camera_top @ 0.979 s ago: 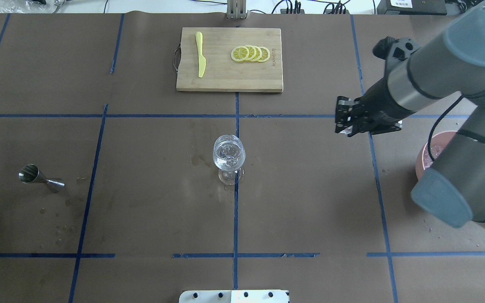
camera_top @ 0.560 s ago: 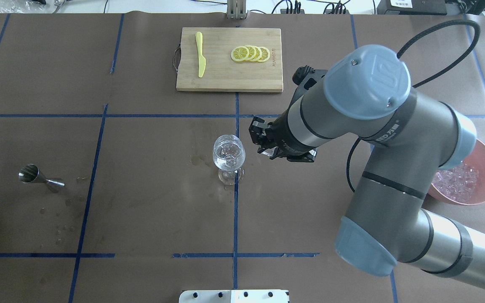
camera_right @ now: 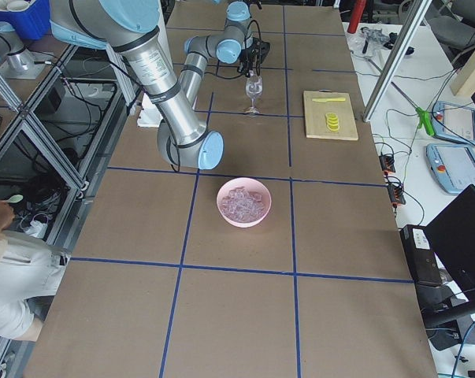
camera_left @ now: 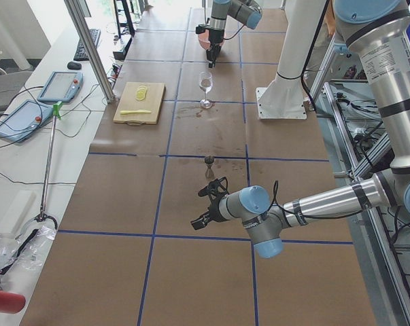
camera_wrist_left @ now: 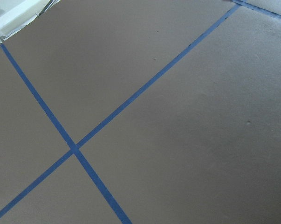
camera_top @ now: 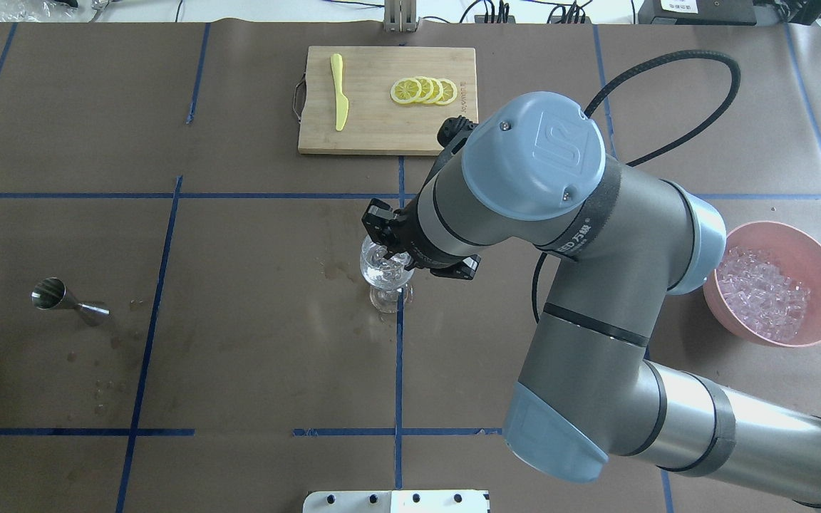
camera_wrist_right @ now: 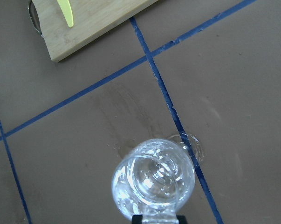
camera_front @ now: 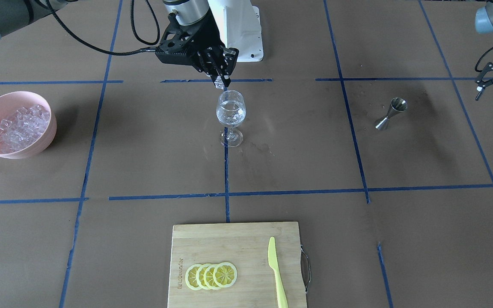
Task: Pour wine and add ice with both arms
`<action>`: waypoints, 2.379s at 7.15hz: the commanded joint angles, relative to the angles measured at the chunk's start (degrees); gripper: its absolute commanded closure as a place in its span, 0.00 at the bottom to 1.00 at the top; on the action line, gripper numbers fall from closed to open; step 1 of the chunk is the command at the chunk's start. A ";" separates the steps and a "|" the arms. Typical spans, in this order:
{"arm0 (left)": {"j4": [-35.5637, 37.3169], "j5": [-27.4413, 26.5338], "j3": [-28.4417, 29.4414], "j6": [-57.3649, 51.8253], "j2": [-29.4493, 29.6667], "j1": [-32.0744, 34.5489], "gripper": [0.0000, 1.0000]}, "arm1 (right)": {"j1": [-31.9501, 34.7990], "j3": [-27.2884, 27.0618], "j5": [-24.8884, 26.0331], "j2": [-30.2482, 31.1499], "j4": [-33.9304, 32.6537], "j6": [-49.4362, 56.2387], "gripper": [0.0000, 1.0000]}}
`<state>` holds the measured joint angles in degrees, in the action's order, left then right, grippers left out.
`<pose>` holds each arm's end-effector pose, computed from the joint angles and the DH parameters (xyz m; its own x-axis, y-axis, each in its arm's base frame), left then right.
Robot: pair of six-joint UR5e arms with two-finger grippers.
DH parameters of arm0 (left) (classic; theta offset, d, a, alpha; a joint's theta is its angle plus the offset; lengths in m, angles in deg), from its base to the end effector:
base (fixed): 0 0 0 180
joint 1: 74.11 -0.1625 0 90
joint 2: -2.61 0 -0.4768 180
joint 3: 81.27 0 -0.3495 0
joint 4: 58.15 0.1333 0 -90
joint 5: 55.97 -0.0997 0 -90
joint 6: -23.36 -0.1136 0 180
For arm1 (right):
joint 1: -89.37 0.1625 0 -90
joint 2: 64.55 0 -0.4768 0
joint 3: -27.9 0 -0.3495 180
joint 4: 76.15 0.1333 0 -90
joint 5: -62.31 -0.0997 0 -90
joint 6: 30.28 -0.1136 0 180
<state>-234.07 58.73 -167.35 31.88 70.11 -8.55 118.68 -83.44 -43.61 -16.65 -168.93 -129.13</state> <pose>0.0336 -0.2814 0.7250 0.7018 0.6274 -0.3374 -0.1072 0.5612 0.8207 -0.4906 -0.3926 0.1703 0.3818 0.3840 0.8407 -0.3249 0.9073 -0.2669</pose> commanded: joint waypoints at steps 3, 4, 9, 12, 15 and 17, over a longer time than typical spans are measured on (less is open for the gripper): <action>-0.03 0.00 0.21 -0.09 0.00 0.01 0.00 | -0.04 4.91 2.21 -0.36 8.14 -0.30 0.00; -0.03 0.00 0.12 0.00 0.00 0.01 0.00 | 0.05 4.03 1.78 0.25 8.14 -0.21 0.00; 1.63 -0.61 0.38 -0.17 -0.09 1.14 0.00 | 19.76 -7.29 -20.06 20.05 6.29 17.10 0.00; 19.49 6.19 -0.41 -0.88 6.74 9.03 0.00 | 36.99 -4.43 -26.07 34.23 5.77 51.52 0.00; 32.79 20.33 -1.98 -0.88 8.96 13.27 0.00 | 49.67 6.70 -28.29 37.79 5.94 78.55 0.00; 41.85 27.66 -6.97 -0.88 9.14 14.16 0.00 | 54.69 14.63 -28.29 37.44 6.38 90.10 0.00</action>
<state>-198.11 81.90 -171.39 31.01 79.10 4.94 169.78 -73.57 -71.78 20.89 -162.75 -46.46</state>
